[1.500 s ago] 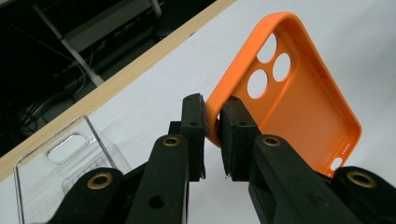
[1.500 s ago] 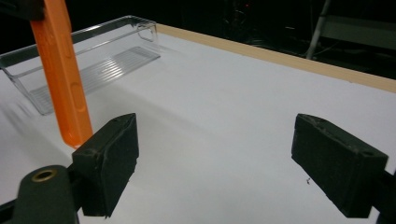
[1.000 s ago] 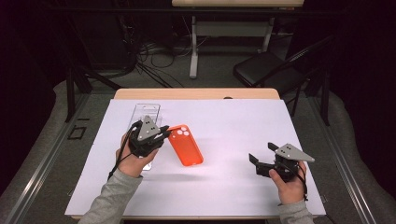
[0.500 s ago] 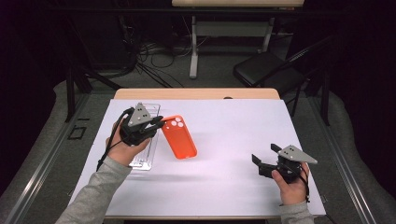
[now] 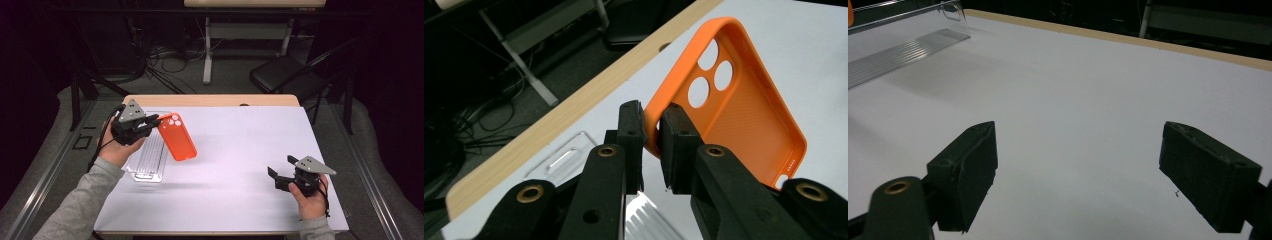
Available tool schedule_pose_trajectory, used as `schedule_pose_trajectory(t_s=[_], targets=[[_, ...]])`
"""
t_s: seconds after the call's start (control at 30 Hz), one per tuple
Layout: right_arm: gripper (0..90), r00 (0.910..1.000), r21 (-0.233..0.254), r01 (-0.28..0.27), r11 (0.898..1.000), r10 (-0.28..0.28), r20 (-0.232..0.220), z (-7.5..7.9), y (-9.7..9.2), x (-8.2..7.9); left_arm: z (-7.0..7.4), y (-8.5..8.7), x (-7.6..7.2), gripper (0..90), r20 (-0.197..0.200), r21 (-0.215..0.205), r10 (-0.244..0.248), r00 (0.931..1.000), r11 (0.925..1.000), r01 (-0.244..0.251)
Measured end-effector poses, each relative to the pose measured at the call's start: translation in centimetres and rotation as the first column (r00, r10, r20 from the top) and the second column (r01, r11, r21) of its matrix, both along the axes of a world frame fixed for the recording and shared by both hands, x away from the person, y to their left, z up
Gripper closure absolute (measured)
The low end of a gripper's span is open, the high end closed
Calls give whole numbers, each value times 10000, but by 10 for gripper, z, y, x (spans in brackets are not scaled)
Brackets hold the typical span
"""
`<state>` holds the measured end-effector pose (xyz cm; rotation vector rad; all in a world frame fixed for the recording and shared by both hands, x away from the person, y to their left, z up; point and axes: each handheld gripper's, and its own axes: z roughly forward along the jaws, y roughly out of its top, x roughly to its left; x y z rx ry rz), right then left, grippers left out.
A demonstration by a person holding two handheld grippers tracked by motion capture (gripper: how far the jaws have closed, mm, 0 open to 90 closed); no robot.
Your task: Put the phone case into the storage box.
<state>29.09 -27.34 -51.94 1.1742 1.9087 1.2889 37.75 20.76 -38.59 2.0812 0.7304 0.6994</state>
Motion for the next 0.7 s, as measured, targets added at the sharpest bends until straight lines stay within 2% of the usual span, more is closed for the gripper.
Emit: schedule_pose_trajectory(t_s=[0.3, 0.43, 0.5, 0.7], targets=[[156, 10000, -45, -7, 10000, 6, -64, -2, 1, 1, 4, 10, 10, 810, 233, 248, 70, 9997, 9997, -76], [157, 10000, -33, 10, 10000, -11, -93, -2, 1, 1, 6, 9, 17, 810, 614, 998, -121, 9980, 9950, 60], [157, 10000, -56, 0, 10000, 0, -81, -3, 1, 1, 7, 7, 20, 810, 717, 1236, -152, 9973, 9923, 62], [157, 9999, -96, -27, 9999, 26, -123, -4, 1, 1, 8, 3, 31, 810, 998, 1570, -134, 9949, 9876, -24]])
